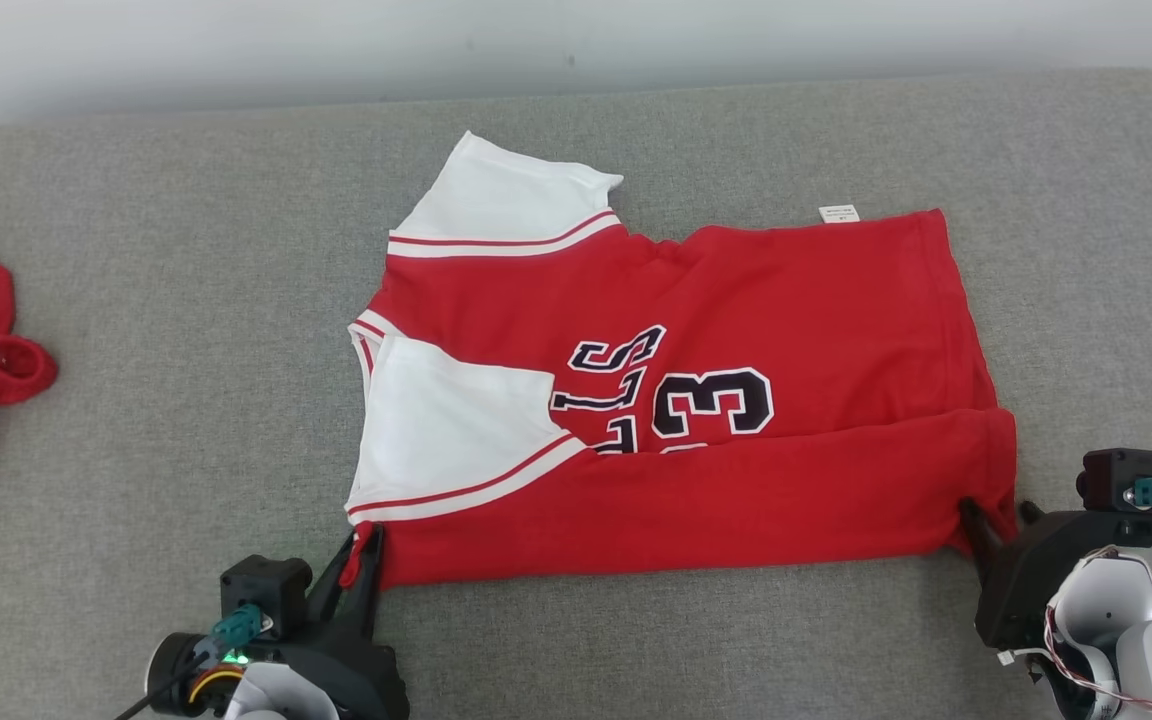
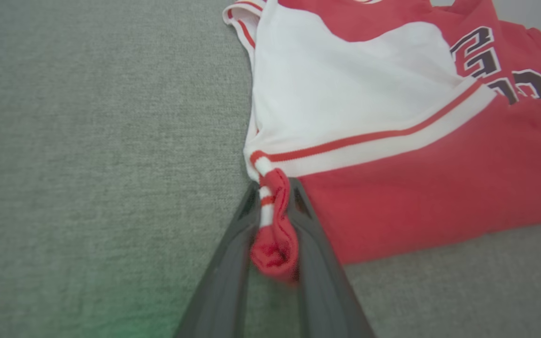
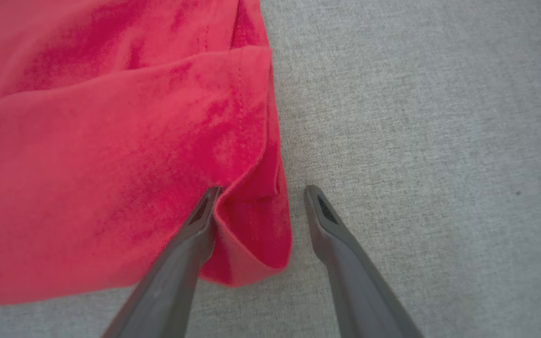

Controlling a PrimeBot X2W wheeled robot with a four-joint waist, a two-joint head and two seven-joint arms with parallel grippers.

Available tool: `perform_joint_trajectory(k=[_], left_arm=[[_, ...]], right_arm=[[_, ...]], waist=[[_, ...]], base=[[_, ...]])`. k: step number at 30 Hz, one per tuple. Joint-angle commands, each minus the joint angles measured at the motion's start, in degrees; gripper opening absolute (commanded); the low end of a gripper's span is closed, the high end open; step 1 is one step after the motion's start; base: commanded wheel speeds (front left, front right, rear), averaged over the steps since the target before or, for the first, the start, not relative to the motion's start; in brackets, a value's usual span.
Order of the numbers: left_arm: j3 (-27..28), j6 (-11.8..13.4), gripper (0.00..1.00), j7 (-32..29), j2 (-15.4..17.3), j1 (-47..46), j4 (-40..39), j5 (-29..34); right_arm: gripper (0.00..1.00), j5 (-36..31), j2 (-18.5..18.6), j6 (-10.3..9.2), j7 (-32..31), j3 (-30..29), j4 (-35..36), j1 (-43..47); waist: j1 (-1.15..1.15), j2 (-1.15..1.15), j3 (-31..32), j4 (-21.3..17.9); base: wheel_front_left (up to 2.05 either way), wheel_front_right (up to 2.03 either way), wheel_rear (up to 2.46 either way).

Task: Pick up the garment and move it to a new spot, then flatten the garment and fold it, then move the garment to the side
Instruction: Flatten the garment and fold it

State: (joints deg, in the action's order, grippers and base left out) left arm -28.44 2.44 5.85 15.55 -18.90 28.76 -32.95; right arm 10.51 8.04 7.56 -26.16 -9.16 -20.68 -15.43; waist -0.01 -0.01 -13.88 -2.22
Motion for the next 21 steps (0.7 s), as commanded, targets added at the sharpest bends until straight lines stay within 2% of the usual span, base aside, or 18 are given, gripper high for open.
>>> perform_joint_trajectory(k=[1, 2, 11, 21], left_arm=[[-0.68, 0.0, 0.0, -1.07, -0.12, 0.86, 1.1, -0.67], [-0.7, -0.15, 0.0, -1.08, -0.13, 1.07, 1.1, -0.93], [-0.55, 0.42, 0.0, 0.16, 1.86, 5.13, -1.64, -1.11], [-1.5, 2.13, 0.0, -0.35, 3.43, 11.53, -7.74, -1.28]], right_arm=[[0.05, -0.31, -0.81, -0.13, -0.29, 0.08, -0.98, 0.03], [0.0, -0.32, -0.82, -0.13, -0.04, 0.0, -0.96, 0.16], [0.0, 1.17, -0.44, -0.13, 1.81, -1.25, 3.35, 4.54], [0.0, 2.34, -1.58, -0.13, -0.58, -3.64, 11.27, 12.95]], waist=[[0.01, 0.01, -0.07, 0.0], [0.01, 0.01, 0.09, 0.05], [0.01, 0.01, 3.83, 0.38], [0.01, 0.01, 7.28, 0.37]], base=[[0.0, 0.0, 0.0], [0.0, 0.0, 0.0], [0.0, 0.0, 0.0], [0.0, 0.0, 0.0]])
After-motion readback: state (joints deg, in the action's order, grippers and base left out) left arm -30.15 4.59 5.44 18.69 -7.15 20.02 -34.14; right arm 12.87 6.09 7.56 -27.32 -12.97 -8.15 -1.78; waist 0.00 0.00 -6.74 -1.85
